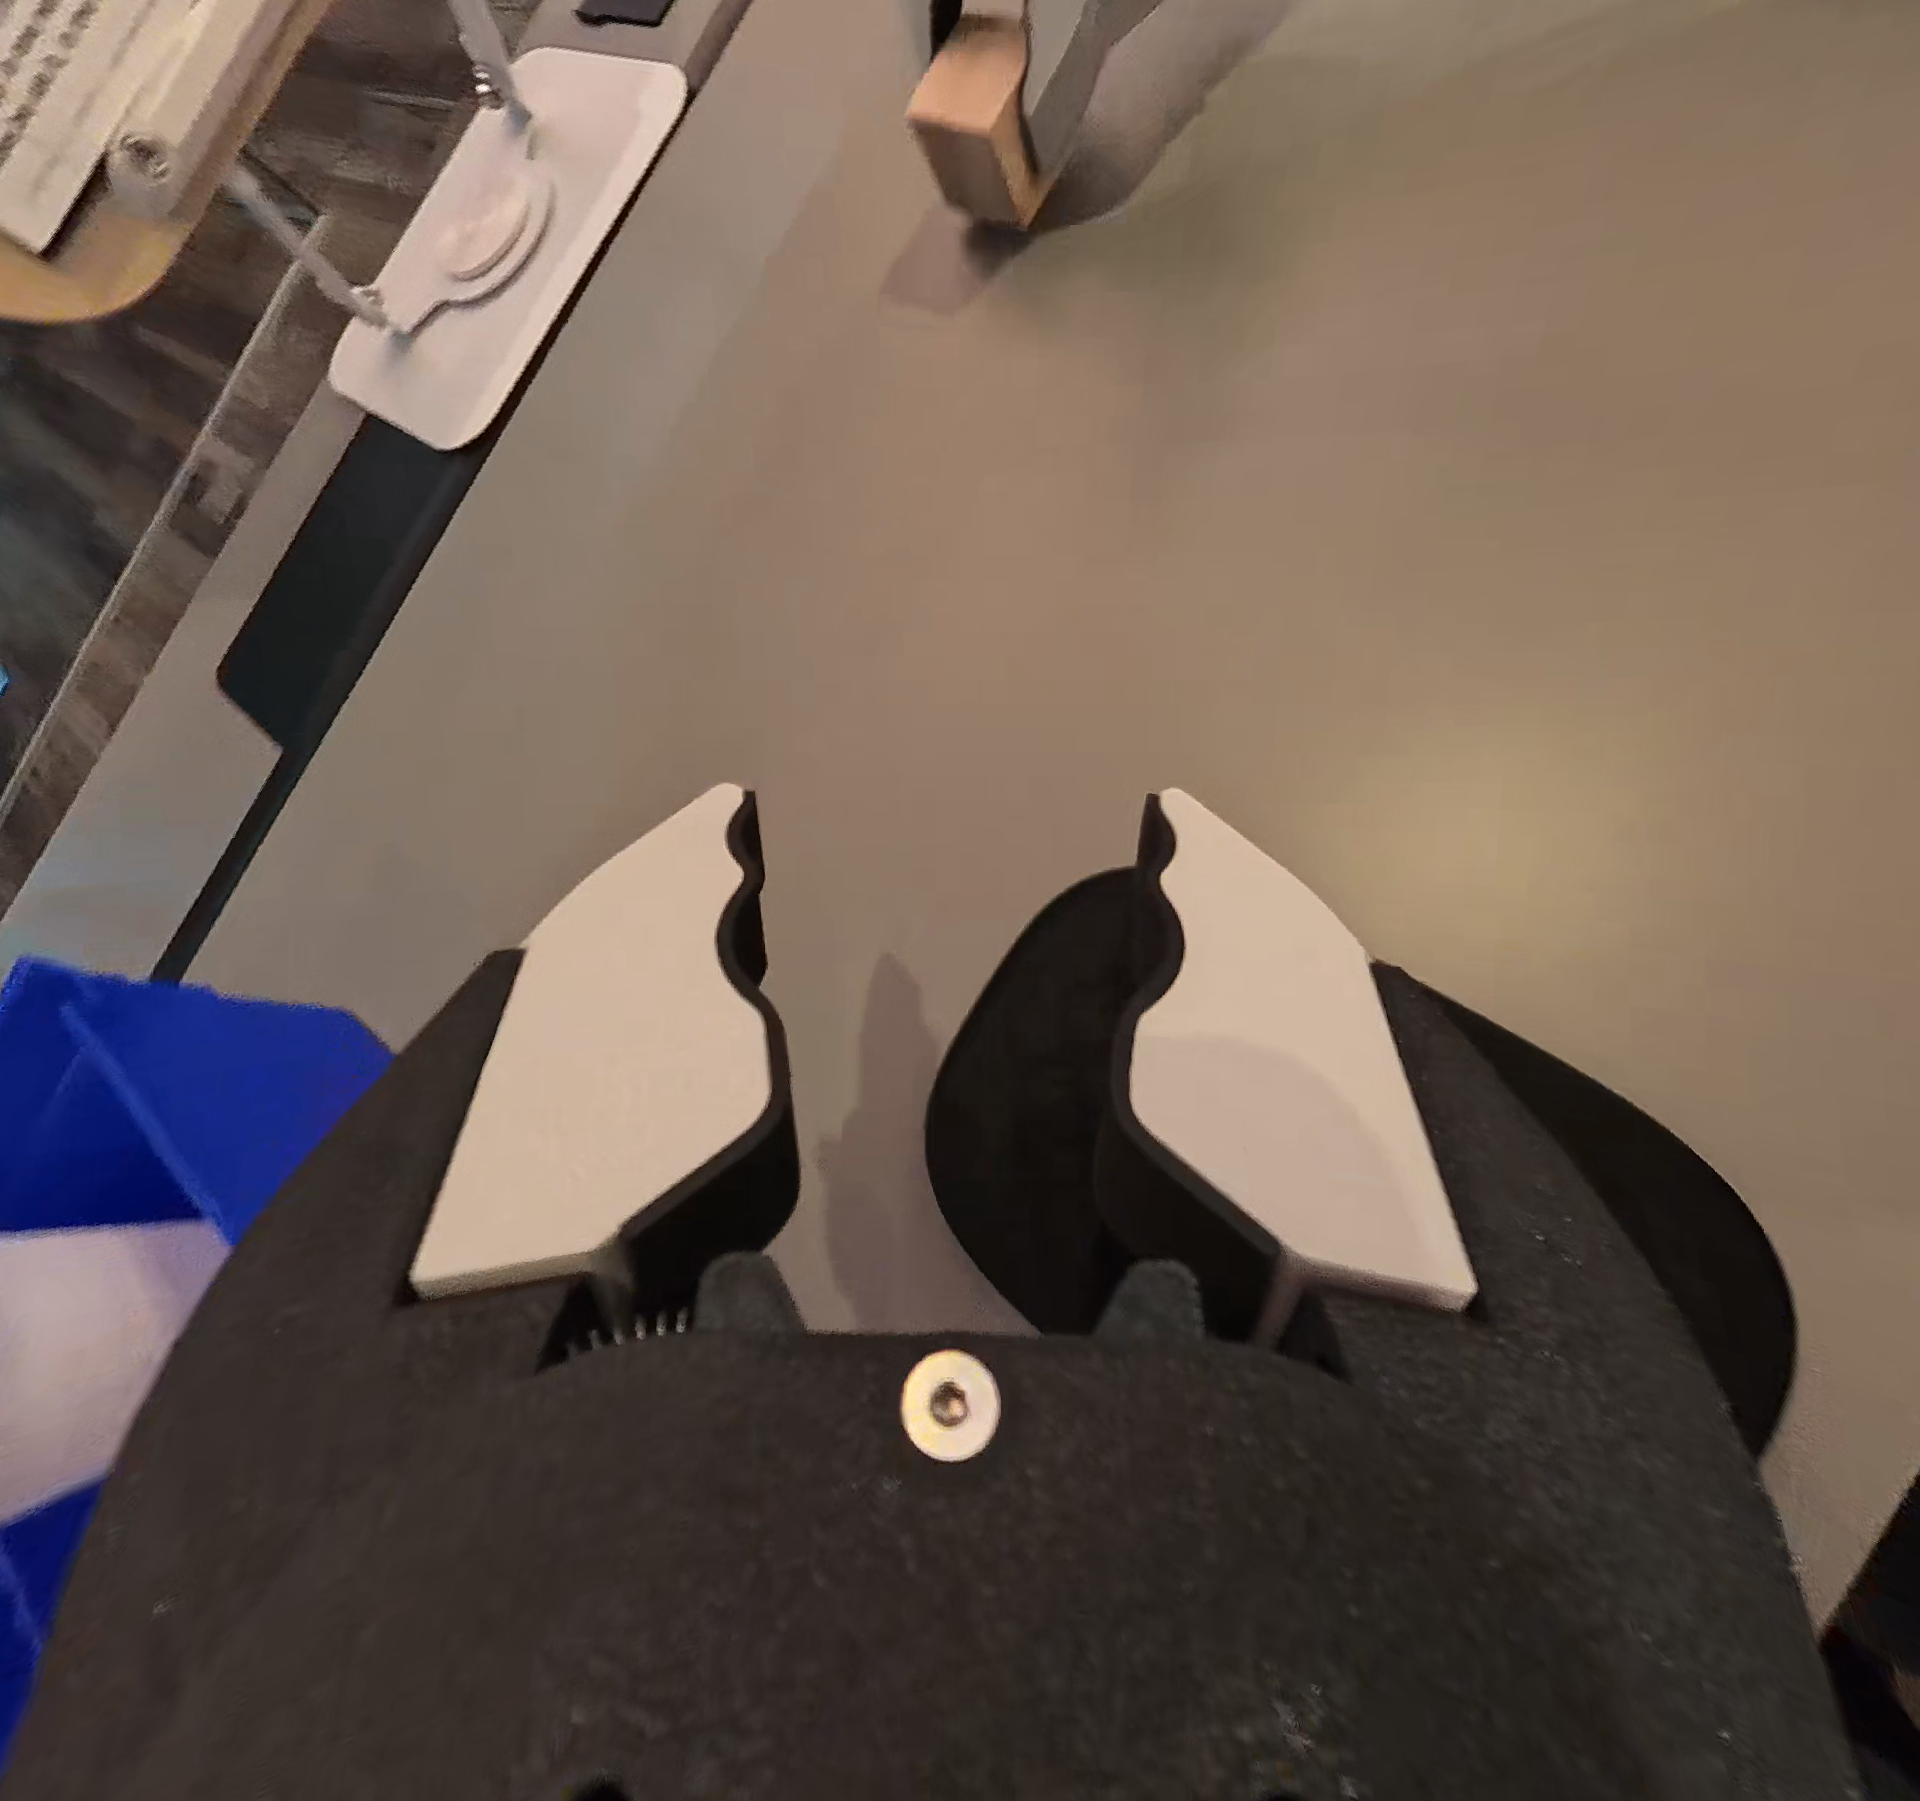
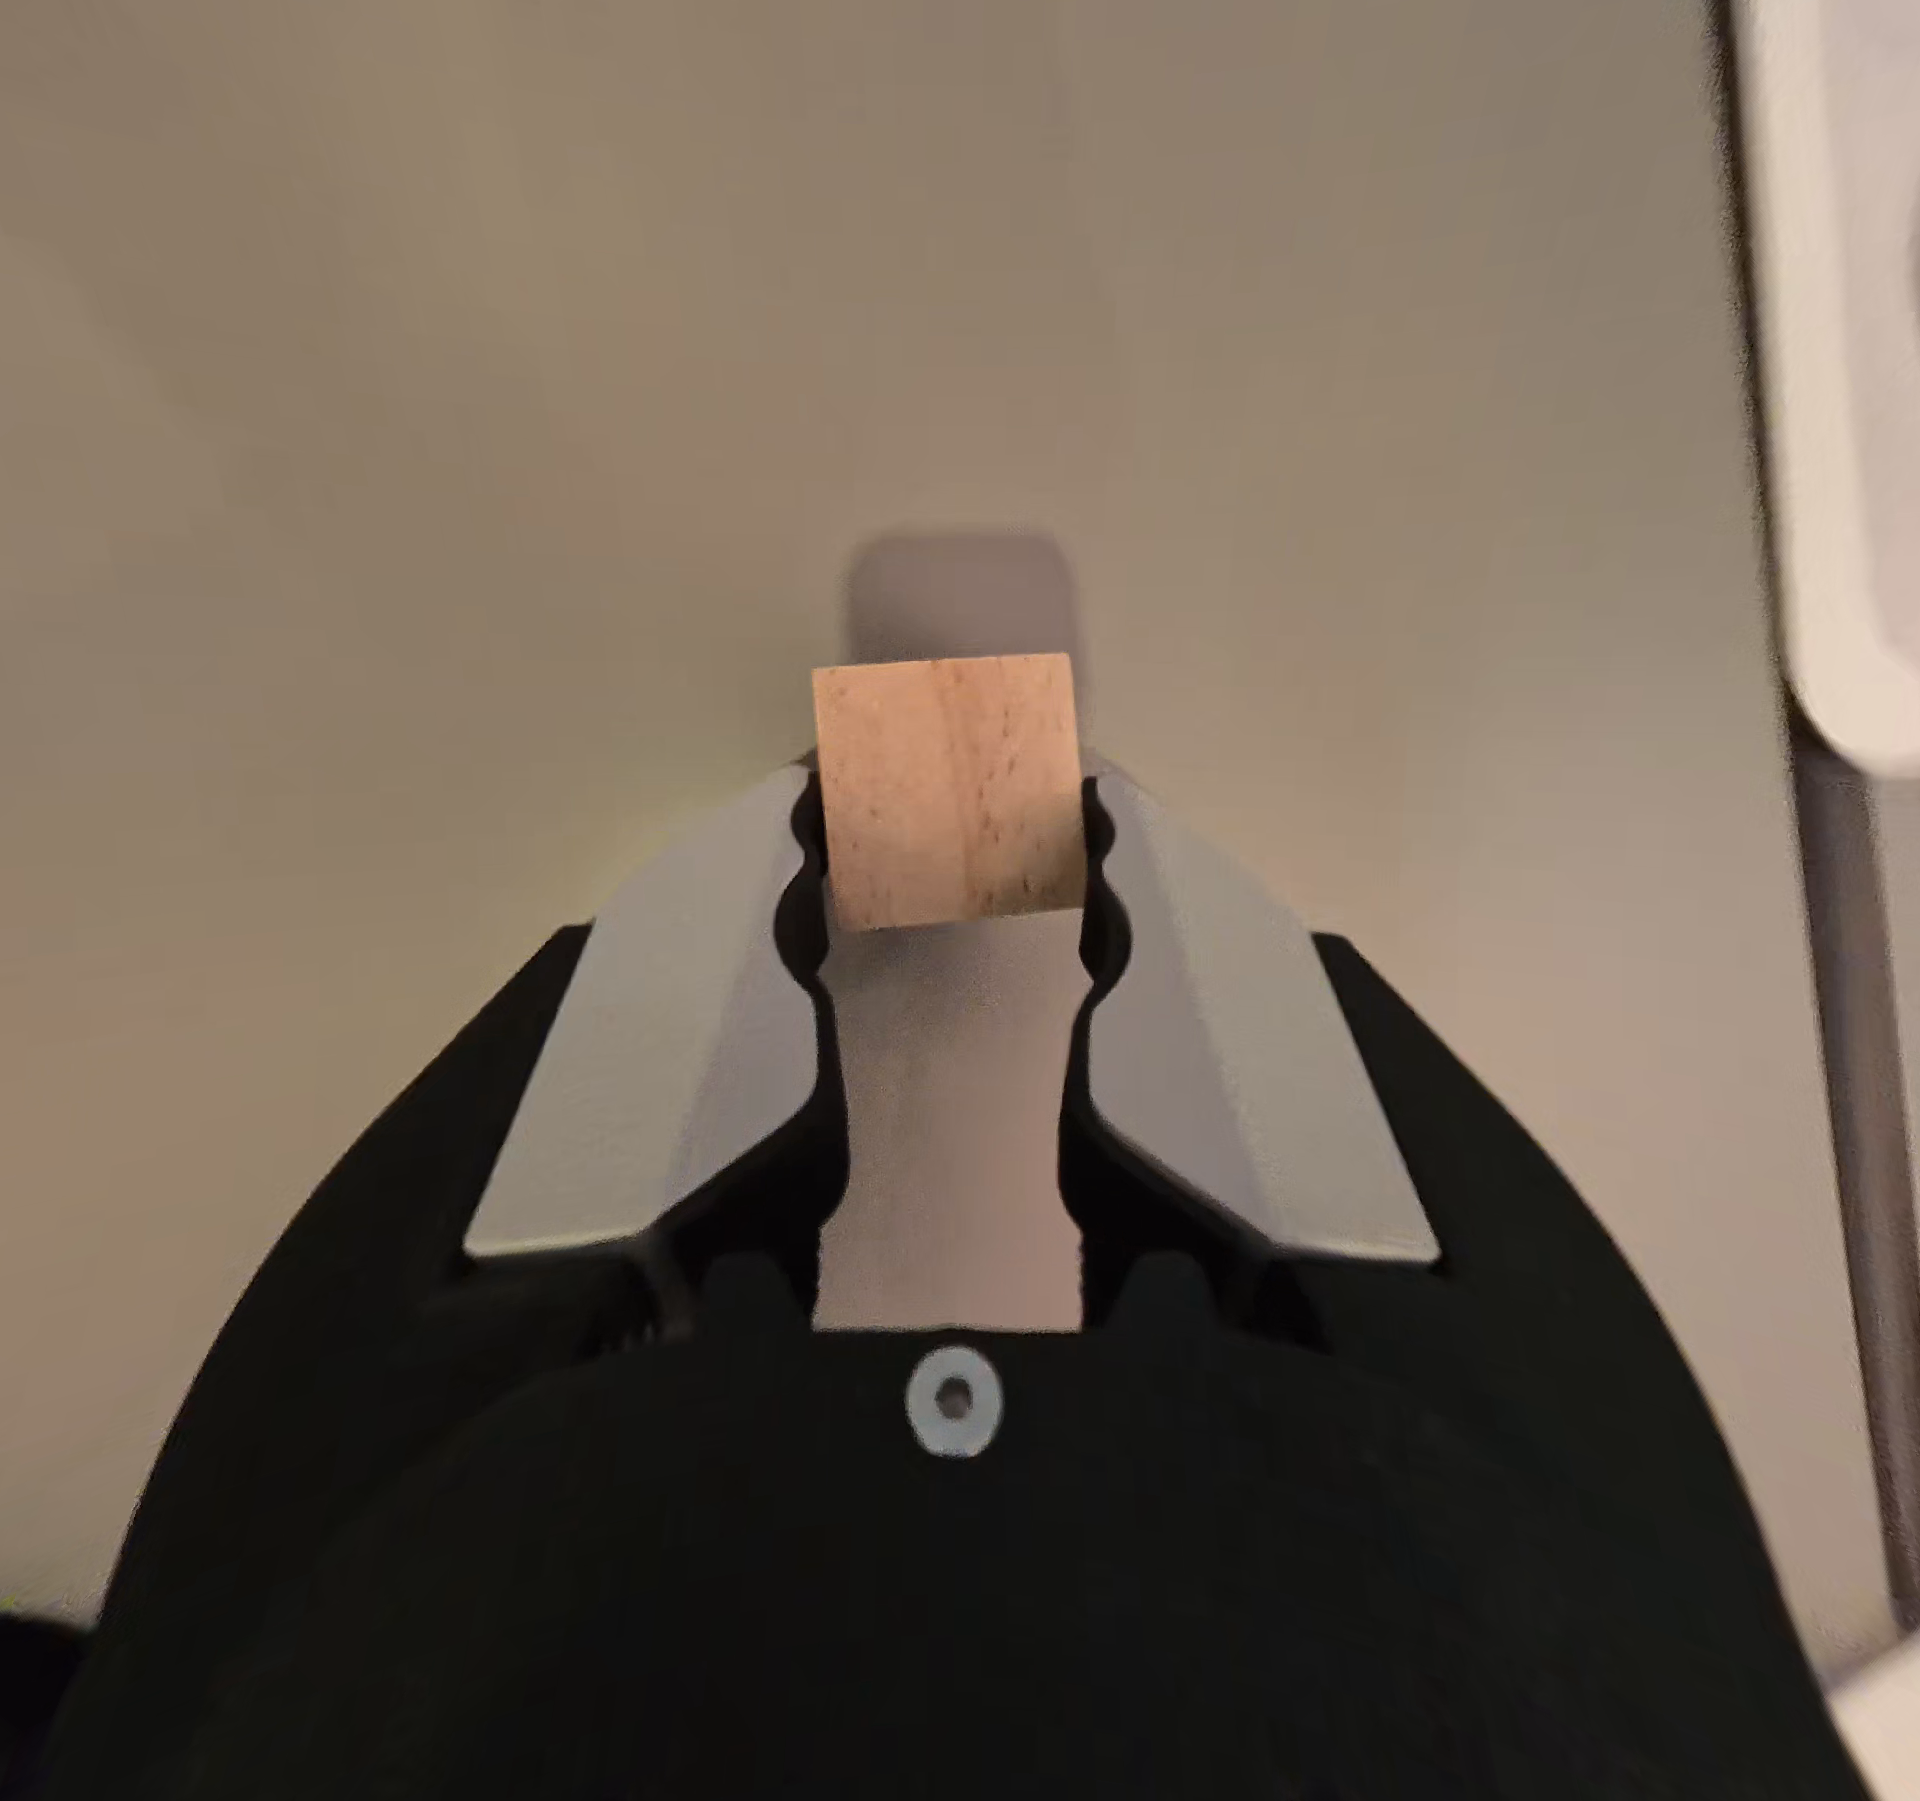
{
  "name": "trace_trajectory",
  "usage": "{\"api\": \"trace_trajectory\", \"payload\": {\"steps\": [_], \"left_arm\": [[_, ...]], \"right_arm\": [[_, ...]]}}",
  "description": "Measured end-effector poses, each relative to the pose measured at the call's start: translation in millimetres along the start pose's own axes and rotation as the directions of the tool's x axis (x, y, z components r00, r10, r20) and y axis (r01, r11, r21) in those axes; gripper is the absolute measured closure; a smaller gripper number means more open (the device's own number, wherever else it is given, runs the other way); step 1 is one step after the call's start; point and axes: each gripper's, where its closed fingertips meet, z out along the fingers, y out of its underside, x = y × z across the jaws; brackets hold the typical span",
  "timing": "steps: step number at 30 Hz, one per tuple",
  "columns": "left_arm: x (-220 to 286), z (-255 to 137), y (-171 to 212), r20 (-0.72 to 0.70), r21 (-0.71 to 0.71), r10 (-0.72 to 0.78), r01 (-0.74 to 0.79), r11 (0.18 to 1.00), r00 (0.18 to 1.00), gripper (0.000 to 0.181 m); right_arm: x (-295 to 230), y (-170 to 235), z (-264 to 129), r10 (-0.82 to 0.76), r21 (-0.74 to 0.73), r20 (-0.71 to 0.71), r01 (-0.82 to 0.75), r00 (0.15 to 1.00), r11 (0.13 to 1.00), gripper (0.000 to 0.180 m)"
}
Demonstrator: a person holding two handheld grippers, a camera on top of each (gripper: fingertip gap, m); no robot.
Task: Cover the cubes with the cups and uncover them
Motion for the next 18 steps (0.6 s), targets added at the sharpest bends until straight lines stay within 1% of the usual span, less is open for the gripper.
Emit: {"api": "trace_trajectory", "payload": {"steps": [2,3,4,5,6,7,9,11,14,18], "left_arm": [[-3,-10,8,0.049,0.014,-0.027,0.026,1.000,0.998,0.113],[-5,-14,12,0.076,0.018,-0.038,0.037,0.999,0.996,0.112],[-7,-17,16,0.102,0.020,-0.050,0.048,0.999,0.994,0.113],[-8,-19,20,0.119,0.019,-0.061,0.059,0.998,0.991,0.113],[-8,-21,24,0.129,0.017,-0.073,0.071,0.997,0.989,0.113],[-9,-22,27,0.139,0.016,-0.086,0.084,0.996,0.987,0.113],[-11,-24,30,0.157,0.018,-0.105,0.104,0.994,0.982,0.114],[-13,-26,30,0.162,0.031,-0.121,0.117,0.993,0.979,0.116],[-16,-29,29,0.165,0.047,-0.145,0.139,0.989,0.976,0.117],[-17,-33,29,0.178,0.048,-0.157,0.151,0.987,0.971,0.118]], "right_arm": [[20,22,-25,0.182,-0.007,-0.139,-0.185,0.973,0.983,0.134],[32,41,-40,0.304,-0.018,-0.234,-0.317,0.923,0.948,0.134],[42,62,-56,0.433,-0.005,-0.318,-0.458,0.844,0.889,0.134],[46,80,-71,0.545,0.039,-0.369,-0.574,0.753,0.818,0.134],[49,96,-84,0.645,0.103,-0.399,-0.667,0.652,0.738,0.134],[49,109,-94,0.716,0.162,-0.405,-0.726,0.568,0.668,0.134],[51,139,-111,0.762,0.232,-0.476,-0.774,0.438,0.589,0.134],[47,159,-116,0.776,0.249,-0.515,-0.803,0.364,0.542,0.134],[40,169,-112,0.805,0.298,-0.519,-0.822,0.287,0.485,0.134],[36,170,-102,0.815,0.324,-0.531,-0.832,0.233,0.449,0.134]]}}
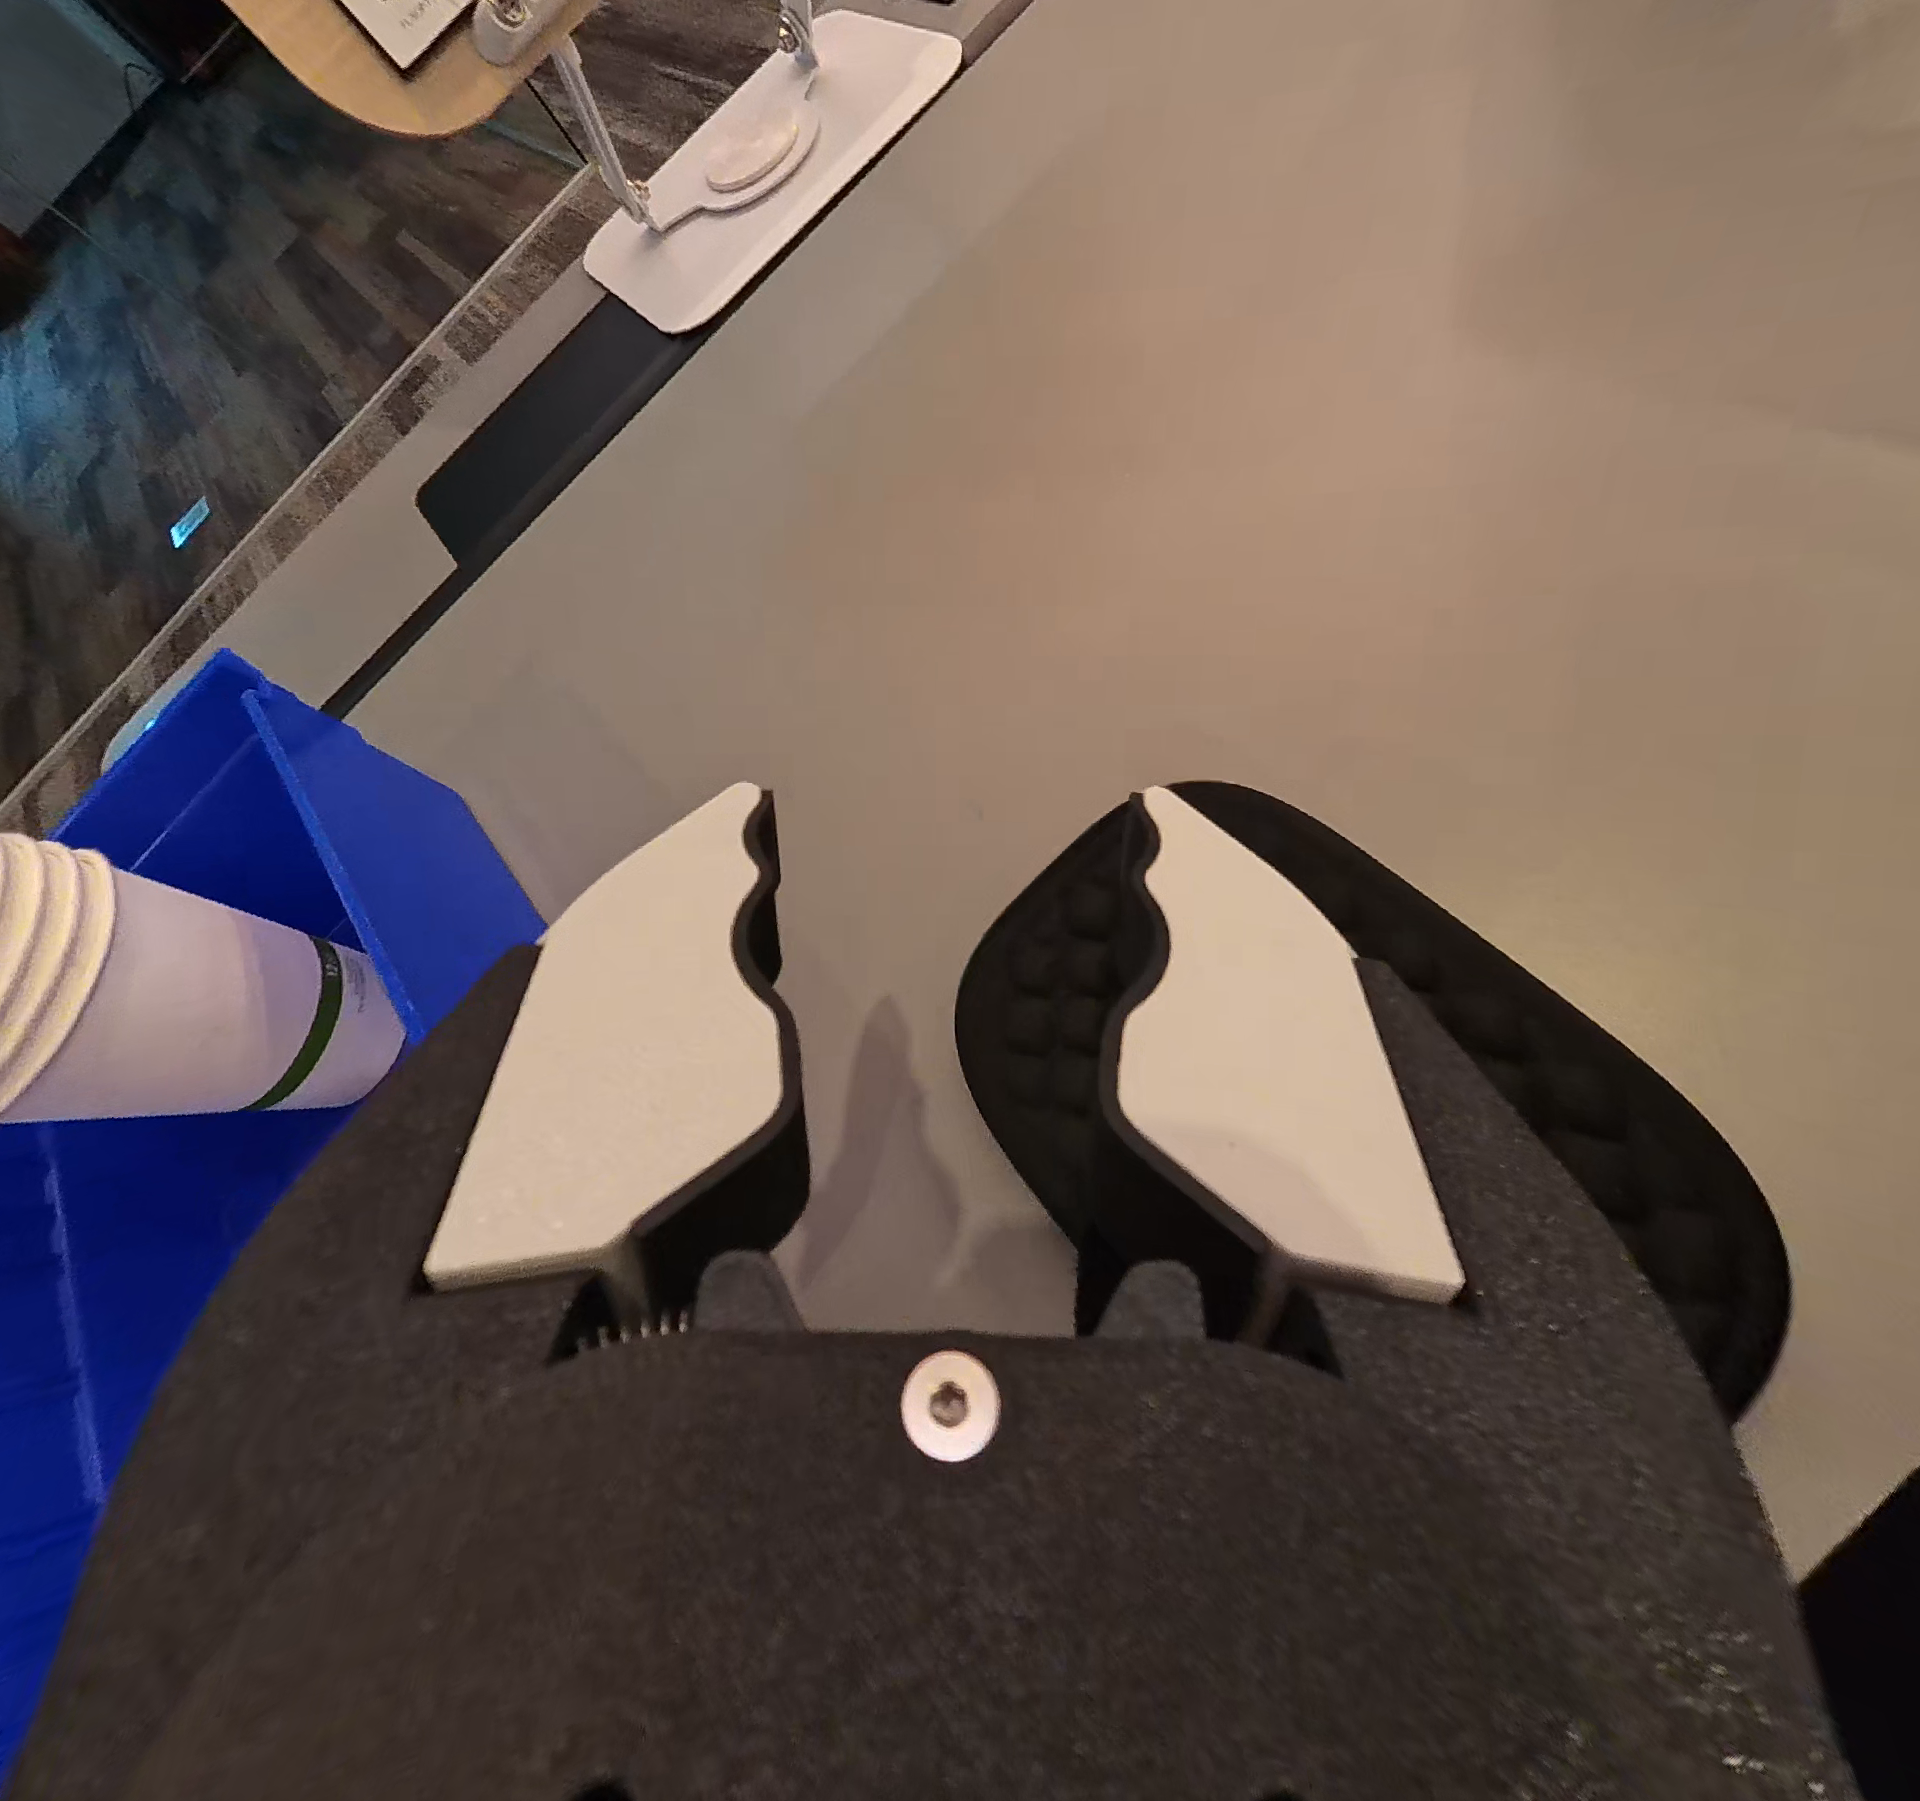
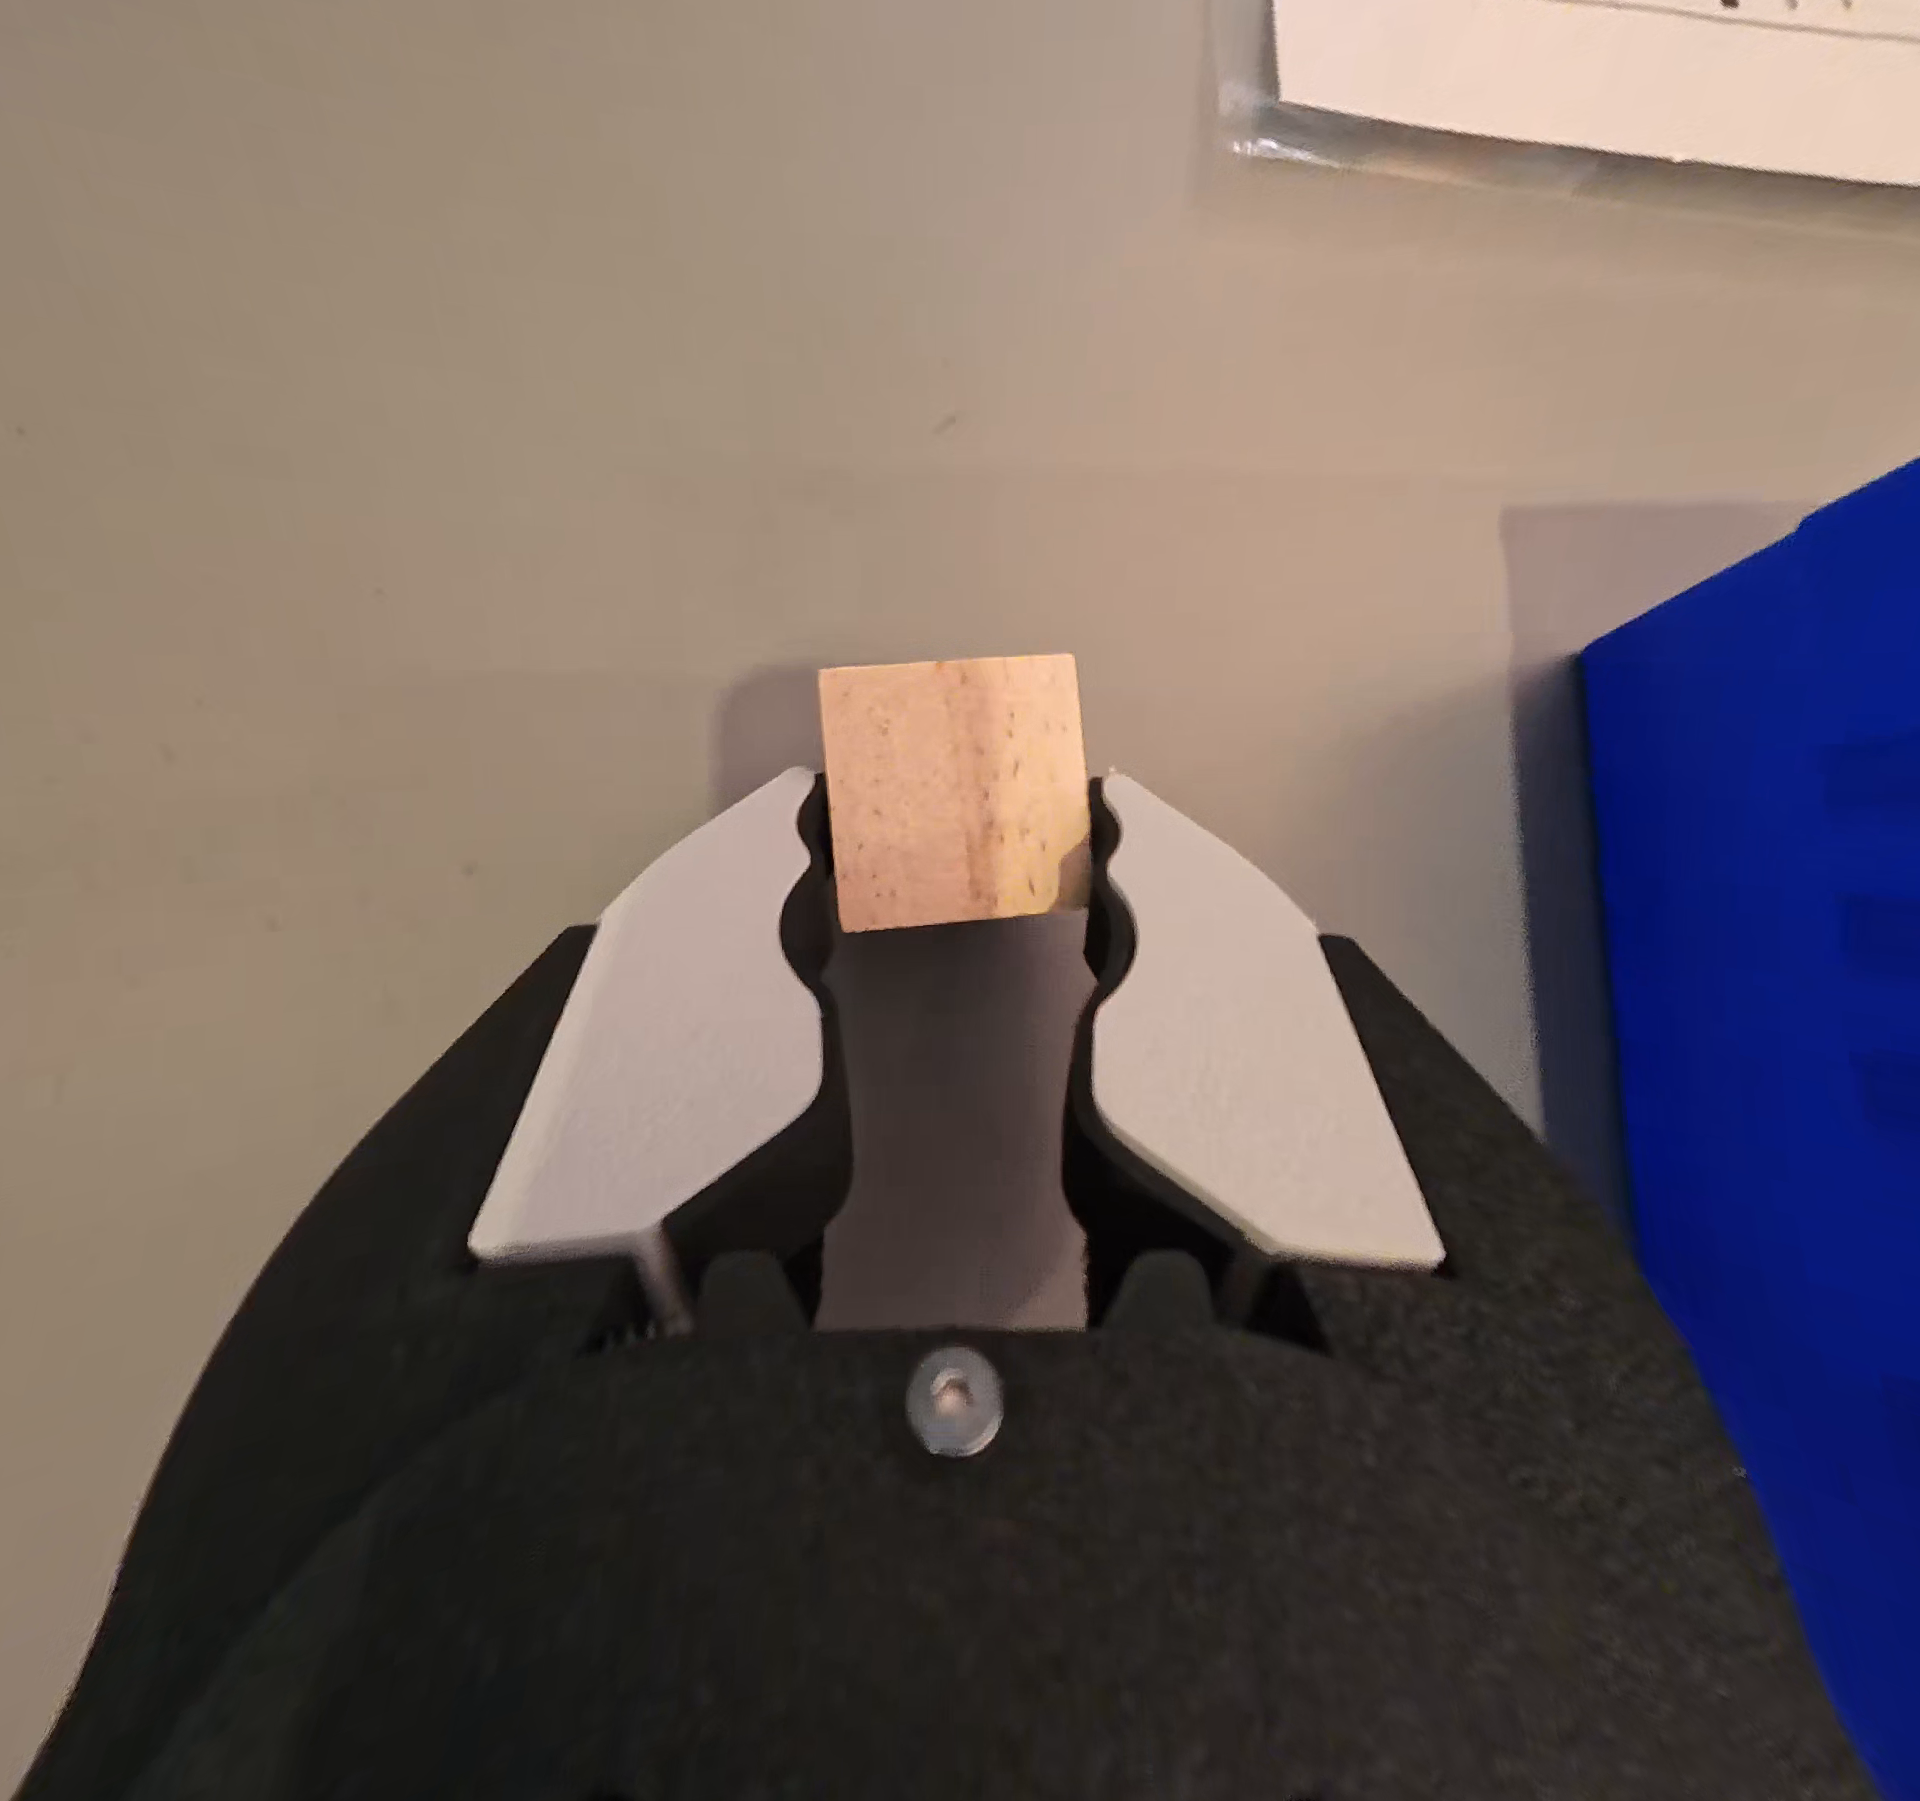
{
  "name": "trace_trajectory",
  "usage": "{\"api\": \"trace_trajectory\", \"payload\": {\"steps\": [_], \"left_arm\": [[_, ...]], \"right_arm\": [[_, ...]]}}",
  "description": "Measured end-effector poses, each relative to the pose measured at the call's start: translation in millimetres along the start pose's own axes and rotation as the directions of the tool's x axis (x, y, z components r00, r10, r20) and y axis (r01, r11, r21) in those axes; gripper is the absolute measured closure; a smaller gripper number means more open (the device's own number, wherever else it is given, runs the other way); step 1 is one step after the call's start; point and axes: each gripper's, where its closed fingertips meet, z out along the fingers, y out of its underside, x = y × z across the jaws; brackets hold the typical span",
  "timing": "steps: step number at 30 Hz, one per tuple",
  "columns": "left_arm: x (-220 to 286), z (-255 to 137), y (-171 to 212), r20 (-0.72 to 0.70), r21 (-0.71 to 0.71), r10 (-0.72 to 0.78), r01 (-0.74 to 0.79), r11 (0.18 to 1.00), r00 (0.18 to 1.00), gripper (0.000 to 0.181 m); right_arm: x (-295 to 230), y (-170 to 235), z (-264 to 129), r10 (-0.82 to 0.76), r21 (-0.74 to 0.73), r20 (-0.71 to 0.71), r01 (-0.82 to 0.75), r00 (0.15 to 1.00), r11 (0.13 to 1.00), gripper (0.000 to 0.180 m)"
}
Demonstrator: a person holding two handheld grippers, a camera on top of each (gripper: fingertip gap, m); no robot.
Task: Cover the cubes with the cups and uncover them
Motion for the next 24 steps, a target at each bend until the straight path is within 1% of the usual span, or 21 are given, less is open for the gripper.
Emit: {"api": "trace_trajectory", "payload": {"steps": [2,4,7,12,13,14,15,17,20,22,24], "left_arm": [[0,-3,2,0.011,-0.010,0.005,-0.005,1.000,1.000,0.118],[0,-6,3,0.024,-0.016,0.011,-0.011,1.000,1.000,0.118],[1,-12,5,0.031,-0.018,0.005,-0.004,1.000,1.000,0.118],[-5,-17,10,0.054,-0.015,-0.039,0.040,0.999,0.998,0.118],[-9,-19,10,0.074,-0.014,-0.058,0.059,0.998,0.996,0.114],[-14,-22,11,0.097,-0.013,-0.078,0.079,0.997,0.992,0.109],[-20,-26,12,0.120,-0.013,-0.093,0.096,0.995,0.988,0.106],[-36,-40,14,0.173,-0.003,-0.121,0.123,0.992,0.977,0.106],[-76,-69,19,0.272,0.007,-0.165,0.169,0.986,0.948,0.117],[-115,-86,39,0.384,-0.051,-0.202,0.239,0.970,0.901,0.131],[-148,-95,65,0.448,-0.124,-0.267,0.355,0.927,0.853,0.131]], "right_arm": [[-5,3,2,0.015,-0.012,-0.007,-0.015,1.000,1.000,0.134],[-5,4,3,0.006,-0.014,-0.053,-0.007,0.999,1.000,0.134],[-13,3,5,0.021,-0.017,-0.065,-0.023,0.998,1.000,0.134],[-16,7,10,0.019,-0.027,-0.100,-0.022,0.995,0.999,0.134],[-16,8,10,0.016,-0.032,-0.102,-0.020,0.995,0.999,0.123],[-14,9,9,0.013,-0.036,-0.109,-0.017,0.994,0.999,0.105],[-15,7,6,0.008,-0.021,-0.097,-0.010,0.995,1.000,0.100],[-15,-3,-6,0.002,0.050,-0.056,0.001,0.998,0.999,0.098],[-14,-31,-36,-0.015,0.212,0.036,0.007,0.999,0.977,0.099],[-13,-50,-54,-0.053,0.331,0.105,0.016,0.993,0.943,0.102],[-14,-63,-64,-0.088,0.443,0.174,0.002,0.981,0.897,0.106]]}}
